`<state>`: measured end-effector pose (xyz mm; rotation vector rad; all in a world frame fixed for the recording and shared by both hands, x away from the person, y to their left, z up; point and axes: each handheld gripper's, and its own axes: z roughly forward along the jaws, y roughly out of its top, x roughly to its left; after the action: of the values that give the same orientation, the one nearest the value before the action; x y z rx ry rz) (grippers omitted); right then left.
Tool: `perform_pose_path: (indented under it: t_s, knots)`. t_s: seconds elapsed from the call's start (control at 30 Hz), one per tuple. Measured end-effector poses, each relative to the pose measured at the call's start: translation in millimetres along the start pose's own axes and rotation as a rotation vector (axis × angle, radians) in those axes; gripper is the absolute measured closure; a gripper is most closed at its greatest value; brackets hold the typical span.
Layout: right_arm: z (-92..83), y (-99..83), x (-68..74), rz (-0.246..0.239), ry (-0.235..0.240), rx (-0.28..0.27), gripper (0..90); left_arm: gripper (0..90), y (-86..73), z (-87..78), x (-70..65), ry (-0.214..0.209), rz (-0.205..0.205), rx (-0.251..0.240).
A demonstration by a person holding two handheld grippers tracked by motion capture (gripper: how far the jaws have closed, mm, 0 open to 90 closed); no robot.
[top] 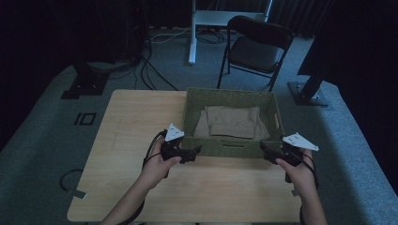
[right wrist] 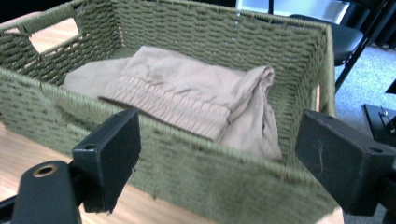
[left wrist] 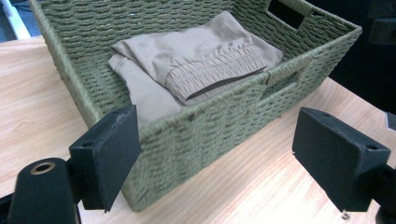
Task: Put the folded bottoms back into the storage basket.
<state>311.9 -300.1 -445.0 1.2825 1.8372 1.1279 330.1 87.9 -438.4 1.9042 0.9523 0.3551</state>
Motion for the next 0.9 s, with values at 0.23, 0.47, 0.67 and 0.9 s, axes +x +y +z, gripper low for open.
perform_pose_path:
  t_s: [0.23,0.47,0.67,0.9]
  knots:
    - [-4.3,-21.5,1.7,0.009,-0.012,0.022,14.1,16.1,-23.5,-2.9,1.4,0.006,-0.004,0.025]
    - [1.7,-48.3,0.9,0.024,-0.029,0.07,14.1,16.1,-48.1,0.4,7.0,0.019,-0.018,0.06]
    - [8.7,-68.2,-2.5,0.048,-0.048,0.103,14.1,16.0,-66.1,3.8,12.4,0.036,-0.039,0.08]
    - [13.0,-85.1,-7.3,0.068,-0.068,0.137,14.1,16.0,-85.7,11.3,17.9,0.058,-0.059,0.099]
